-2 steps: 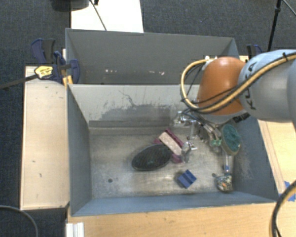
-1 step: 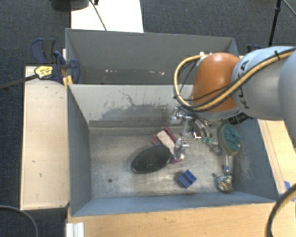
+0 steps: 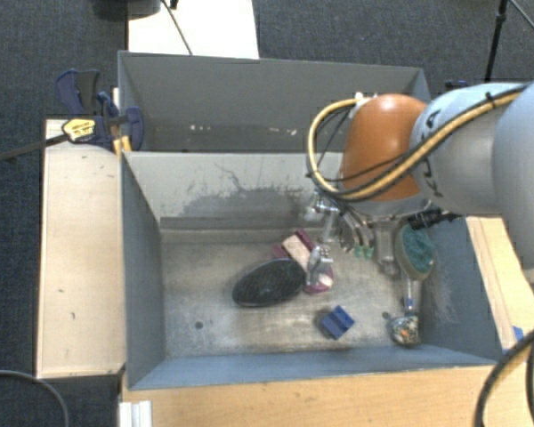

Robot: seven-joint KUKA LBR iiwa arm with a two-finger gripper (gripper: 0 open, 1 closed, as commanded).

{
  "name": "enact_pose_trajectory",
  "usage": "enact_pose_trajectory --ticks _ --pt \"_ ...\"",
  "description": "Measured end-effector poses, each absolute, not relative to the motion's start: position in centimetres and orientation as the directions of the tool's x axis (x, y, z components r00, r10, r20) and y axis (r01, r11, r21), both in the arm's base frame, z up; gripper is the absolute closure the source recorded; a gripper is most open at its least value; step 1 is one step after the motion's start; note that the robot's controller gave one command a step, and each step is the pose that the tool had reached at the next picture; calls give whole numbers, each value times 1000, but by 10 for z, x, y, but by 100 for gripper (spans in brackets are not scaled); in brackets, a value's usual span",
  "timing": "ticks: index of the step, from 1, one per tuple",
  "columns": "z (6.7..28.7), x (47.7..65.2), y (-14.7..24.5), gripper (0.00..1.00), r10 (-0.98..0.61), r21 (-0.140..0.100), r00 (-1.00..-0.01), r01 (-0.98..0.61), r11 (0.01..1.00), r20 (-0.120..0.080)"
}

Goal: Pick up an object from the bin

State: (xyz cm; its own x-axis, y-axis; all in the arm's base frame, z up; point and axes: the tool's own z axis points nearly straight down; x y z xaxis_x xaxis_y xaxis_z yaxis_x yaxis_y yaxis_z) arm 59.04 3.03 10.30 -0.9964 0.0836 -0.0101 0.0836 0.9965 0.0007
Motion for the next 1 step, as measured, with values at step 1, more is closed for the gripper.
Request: enact_pose_trajectory --ticks 1 --pt "77 593 46 0 246 6 -969 246 969 -2"
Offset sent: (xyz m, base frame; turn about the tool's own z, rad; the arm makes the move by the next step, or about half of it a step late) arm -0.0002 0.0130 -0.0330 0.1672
